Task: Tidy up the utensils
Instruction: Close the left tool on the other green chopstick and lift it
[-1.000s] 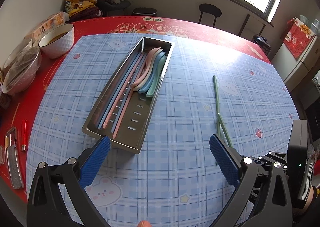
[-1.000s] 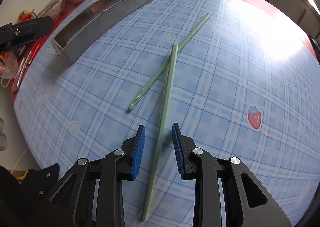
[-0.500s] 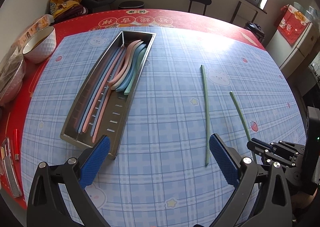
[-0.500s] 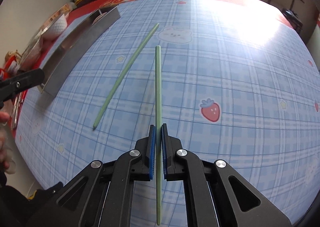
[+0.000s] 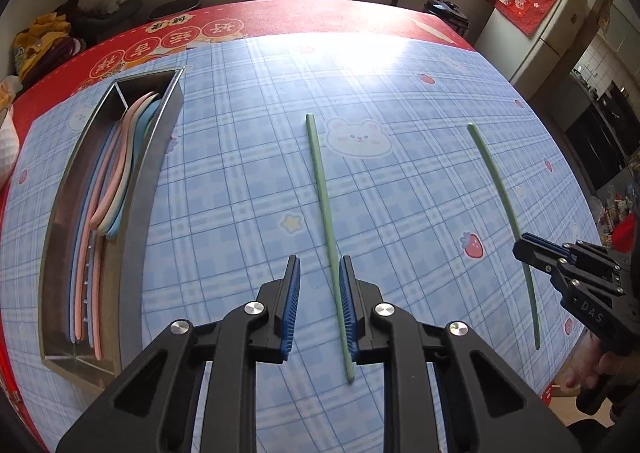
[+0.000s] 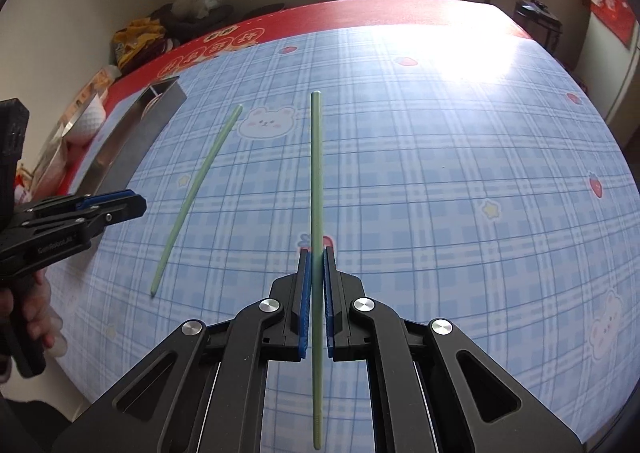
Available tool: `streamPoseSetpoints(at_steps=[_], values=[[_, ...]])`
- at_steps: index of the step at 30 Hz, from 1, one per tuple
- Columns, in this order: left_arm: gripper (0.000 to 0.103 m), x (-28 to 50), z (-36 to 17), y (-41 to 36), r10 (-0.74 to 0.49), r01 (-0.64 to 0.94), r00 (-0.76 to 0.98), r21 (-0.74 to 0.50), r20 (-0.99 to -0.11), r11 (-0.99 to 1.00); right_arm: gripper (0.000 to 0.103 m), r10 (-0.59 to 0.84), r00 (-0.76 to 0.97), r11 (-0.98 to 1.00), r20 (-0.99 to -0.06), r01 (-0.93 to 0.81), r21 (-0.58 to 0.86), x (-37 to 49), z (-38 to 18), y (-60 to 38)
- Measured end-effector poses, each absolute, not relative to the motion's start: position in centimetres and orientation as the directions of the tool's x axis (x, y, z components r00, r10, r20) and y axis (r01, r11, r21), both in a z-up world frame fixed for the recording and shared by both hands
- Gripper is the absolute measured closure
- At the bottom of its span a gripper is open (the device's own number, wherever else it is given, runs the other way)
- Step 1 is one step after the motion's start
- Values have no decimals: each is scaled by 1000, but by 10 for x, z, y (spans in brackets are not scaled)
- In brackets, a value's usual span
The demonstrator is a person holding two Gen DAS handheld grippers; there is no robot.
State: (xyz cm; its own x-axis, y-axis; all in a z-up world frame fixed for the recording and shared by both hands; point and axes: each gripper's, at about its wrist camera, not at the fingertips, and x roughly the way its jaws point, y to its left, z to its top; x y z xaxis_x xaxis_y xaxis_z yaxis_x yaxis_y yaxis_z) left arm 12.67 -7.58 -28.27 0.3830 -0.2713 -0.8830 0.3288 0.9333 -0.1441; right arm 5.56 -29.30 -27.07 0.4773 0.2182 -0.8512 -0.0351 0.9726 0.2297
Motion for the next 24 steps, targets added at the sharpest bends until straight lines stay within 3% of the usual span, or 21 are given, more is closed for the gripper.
streamPoseSetpoints(at_steps=[24], values=[[90,172,-321,-124,-188,277,372,-85,-909,957,97,208,502,954,-839,85,287,41,-278,-357]])
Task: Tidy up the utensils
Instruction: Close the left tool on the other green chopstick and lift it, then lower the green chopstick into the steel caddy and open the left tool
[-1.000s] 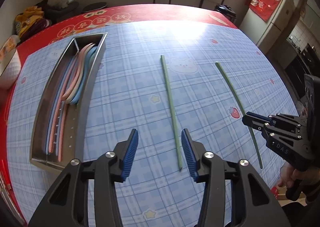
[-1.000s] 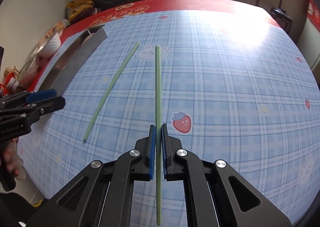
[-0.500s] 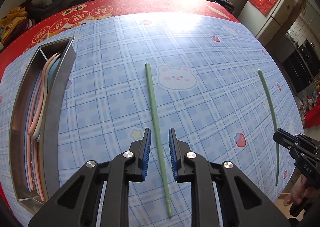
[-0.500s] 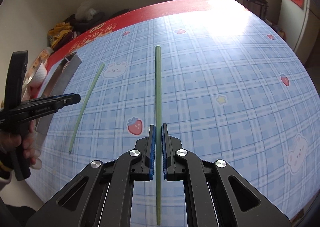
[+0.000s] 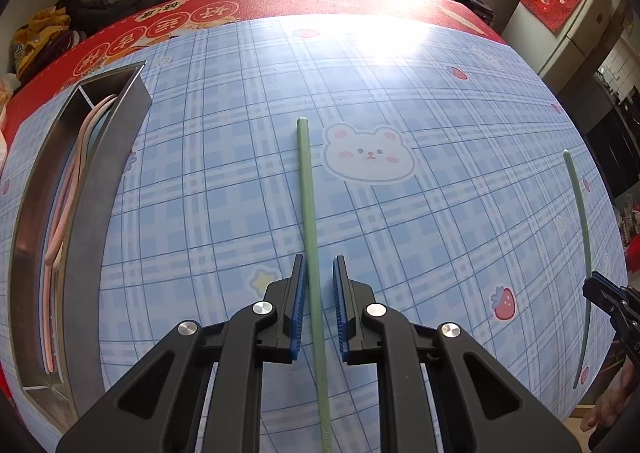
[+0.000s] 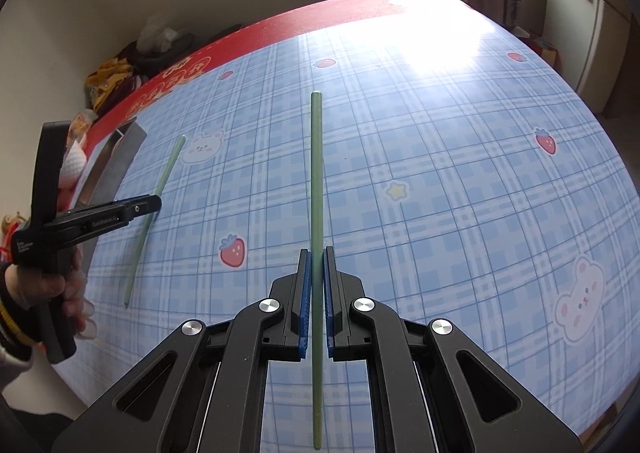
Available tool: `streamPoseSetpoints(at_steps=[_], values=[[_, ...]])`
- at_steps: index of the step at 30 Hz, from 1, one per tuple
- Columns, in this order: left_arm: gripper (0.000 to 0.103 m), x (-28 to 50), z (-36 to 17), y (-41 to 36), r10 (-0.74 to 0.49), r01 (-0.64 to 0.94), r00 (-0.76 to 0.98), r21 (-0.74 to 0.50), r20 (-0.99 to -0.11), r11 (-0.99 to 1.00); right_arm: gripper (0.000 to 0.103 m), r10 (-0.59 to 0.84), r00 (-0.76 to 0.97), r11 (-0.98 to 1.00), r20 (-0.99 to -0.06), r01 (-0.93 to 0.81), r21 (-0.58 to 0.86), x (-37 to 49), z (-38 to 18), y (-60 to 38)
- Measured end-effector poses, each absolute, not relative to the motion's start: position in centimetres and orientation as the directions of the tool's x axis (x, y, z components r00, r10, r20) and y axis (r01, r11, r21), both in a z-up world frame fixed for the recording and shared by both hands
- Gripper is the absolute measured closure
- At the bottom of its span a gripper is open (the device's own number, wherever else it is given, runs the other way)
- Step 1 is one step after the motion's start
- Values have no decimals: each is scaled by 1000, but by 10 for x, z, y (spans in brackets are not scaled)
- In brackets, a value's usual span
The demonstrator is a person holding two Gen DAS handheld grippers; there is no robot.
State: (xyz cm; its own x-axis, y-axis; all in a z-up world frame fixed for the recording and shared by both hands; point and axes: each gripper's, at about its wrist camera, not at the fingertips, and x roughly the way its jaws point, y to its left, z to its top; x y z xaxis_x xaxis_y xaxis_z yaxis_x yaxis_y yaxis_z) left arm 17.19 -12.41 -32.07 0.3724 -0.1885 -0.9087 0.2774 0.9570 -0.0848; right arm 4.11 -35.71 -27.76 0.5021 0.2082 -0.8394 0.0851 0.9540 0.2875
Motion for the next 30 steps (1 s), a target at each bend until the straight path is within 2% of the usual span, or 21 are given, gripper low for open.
streamPoseSetpoints(at_steps=[19,21,23,30], values=[[89,164,-319,-121,-179,277,393,-70,-902,958,97,218,503,949,-836,89,301,35,-277,-352],[90,166,-319,-121,-184,285,386,-73,-904,956,97,216,506,949,-835,92,301,34,-275,-351],[97,169,-318,-117,-187,289,370,-79,-910,954,97,213,509,950,-834,92,299,35,-273,-351],[97,146,-298,-88,-259,304,370,-147,-892,941,97,216,526,952,-822,74,297,42,-262,-340]])
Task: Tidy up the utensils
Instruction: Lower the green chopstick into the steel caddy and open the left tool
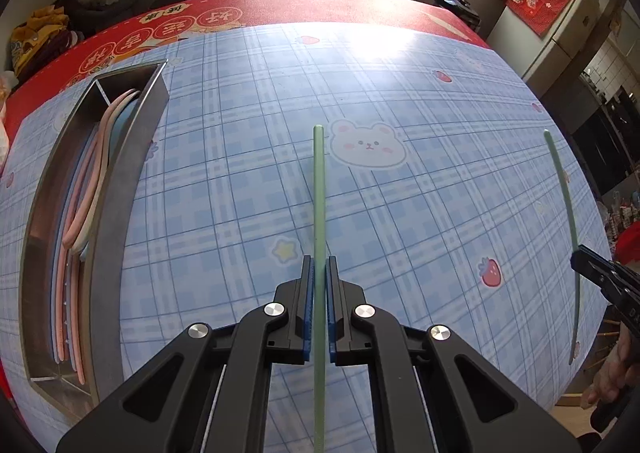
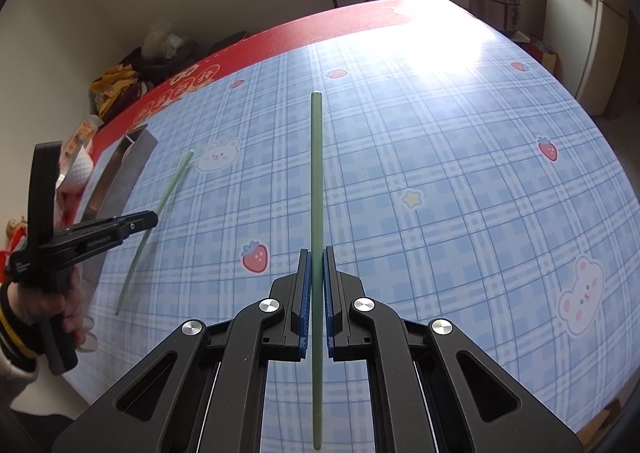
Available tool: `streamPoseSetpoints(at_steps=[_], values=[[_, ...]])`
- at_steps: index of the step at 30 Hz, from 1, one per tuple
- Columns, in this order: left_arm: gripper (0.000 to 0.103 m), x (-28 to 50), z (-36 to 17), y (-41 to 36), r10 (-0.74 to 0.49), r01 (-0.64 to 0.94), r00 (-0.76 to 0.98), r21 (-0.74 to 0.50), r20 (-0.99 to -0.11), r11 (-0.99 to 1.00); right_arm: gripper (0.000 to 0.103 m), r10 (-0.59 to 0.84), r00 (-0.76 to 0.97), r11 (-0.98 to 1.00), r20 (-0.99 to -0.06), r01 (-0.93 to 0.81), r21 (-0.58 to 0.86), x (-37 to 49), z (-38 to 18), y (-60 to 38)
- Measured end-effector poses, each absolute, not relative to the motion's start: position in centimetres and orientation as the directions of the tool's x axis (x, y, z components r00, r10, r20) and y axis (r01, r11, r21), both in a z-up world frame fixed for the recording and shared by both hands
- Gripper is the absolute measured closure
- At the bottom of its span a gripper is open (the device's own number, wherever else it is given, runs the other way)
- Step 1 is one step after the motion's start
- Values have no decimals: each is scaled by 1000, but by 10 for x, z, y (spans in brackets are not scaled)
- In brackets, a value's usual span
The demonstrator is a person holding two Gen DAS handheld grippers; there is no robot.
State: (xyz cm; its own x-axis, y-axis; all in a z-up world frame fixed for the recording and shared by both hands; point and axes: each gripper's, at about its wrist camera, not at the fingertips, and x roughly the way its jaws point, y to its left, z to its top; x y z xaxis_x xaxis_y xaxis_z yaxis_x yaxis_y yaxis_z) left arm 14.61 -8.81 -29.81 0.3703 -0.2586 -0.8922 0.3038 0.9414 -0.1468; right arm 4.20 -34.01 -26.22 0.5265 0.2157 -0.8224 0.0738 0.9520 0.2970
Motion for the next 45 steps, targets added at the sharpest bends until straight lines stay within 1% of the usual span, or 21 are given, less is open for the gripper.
streamPoseSetpoints(at_steps=[4,10,13,17,31,40,45], values=[[97,131,-277,-58,-291,292,387,-183,-875,939,97,230,523,954,-821,47,297,52,-260,-324],[97,129,-248,5,-268,212,441,-191,-857,958,97,260,513,955,-818,-13,295,65,-259,-294],[97,139,-242,32,-215,171,467,-150,-858,974,97,268,503,956,-822,-31,292,68,-260,-281],[97,159,-247,51,-146,143,467,-88,-872,986,97,269,493,957,-828,-41,286,68,-262,-270],[97,206,-283,58,-27,149,419,39,-908,988,97,206,506,961,-837,56,270,53,-262,-284],[97,209,-286,59,-29,157,411,39,-911,987,97,193,511,964,-837,60,258,56,-257,-282],[95,205,-278,60,-43,158,422,27,-905,987,97,198,510,967,-837,38,252,62,-254,-275]])
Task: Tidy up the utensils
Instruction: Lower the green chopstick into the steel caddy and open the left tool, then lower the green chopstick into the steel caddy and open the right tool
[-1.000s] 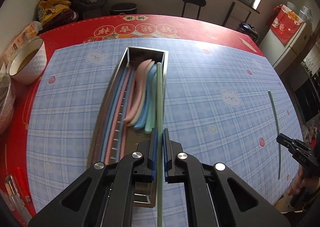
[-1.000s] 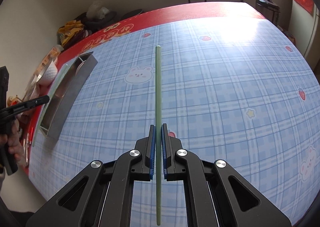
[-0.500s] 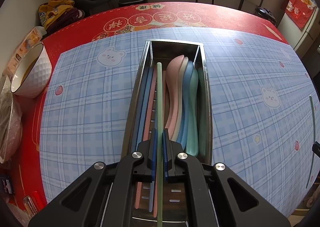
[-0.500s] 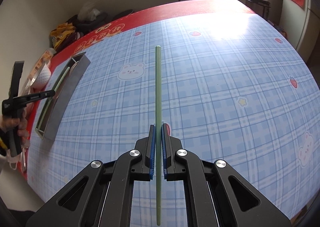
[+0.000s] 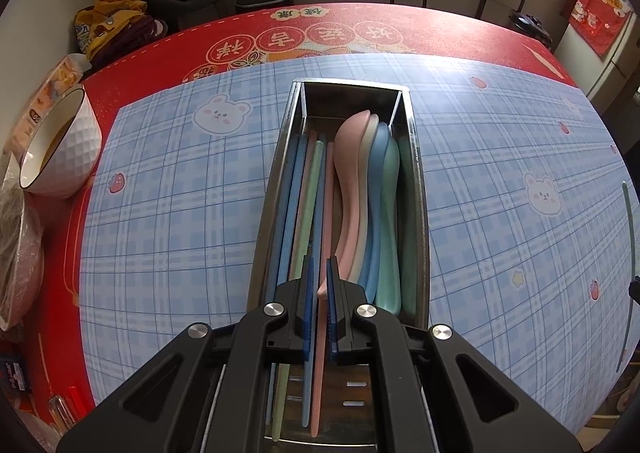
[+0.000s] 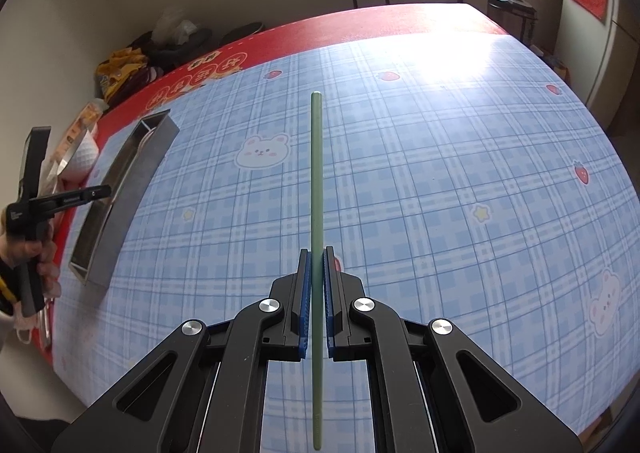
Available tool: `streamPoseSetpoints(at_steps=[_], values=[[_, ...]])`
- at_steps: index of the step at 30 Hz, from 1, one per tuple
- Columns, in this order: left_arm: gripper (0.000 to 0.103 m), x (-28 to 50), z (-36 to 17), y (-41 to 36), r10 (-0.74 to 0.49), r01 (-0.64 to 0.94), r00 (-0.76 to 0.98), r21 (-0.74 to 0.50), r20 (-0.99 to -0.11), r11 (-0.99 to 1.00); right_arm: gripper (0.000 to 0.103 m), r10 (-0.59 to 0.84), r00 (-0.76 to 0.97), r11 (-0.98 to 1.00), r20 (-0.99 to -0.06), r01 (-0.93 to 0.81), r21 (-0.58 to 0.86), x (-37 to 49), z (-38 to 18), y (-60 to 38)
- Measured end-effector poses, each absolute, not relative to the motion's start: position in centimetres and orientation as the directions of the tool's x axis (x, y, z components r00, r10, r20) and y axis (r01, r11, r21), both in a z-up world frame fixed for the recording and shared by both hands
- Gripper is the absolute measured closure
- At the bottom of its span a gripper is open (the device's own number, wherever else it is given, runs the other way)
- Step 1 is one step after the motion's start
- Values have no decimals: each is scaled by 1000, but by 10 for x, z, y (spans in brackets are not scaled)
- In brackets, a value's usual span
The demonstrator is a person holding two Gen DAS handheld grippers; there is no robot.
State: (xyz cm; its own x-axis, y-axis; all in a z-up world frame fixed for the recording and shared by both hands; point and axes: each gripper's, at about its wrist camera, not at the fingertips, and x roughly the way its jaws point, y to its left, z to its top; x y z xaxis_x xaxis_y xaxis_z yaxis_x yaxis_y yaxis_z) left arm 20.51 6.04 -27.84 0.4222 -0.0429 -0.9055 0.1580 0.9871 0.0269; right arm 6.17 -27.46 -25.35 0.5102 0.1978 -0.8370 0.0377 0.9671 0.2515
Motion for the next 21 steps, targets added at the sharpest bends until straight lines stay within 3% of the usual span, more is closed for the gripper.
streamPoseSetpoints(at_steps=[5,8,15,18,21], values=[[77,193,-263,60,-61,178,450,23,-891,984,97,216,502,967,-837,12,256,71,-250,-262],[60,183,-253,62,-75,195,471,21,-879,980,97,235,490,963,-839,-4,268,76,-250,-252],[29,157,-237,80,-65,165,515,25,-855,986,97,272,466,958,-842,-48,283,90,-245,-223],[10,147,-233,90,-44,139,525,34,-850,990,97,286,454,955,-844,-67,288,99,-241,-207],[6,136,-230,102,-54,127,534,17,-844,992,97,301,443,952,-845,-89,292,111,-237,-188]])
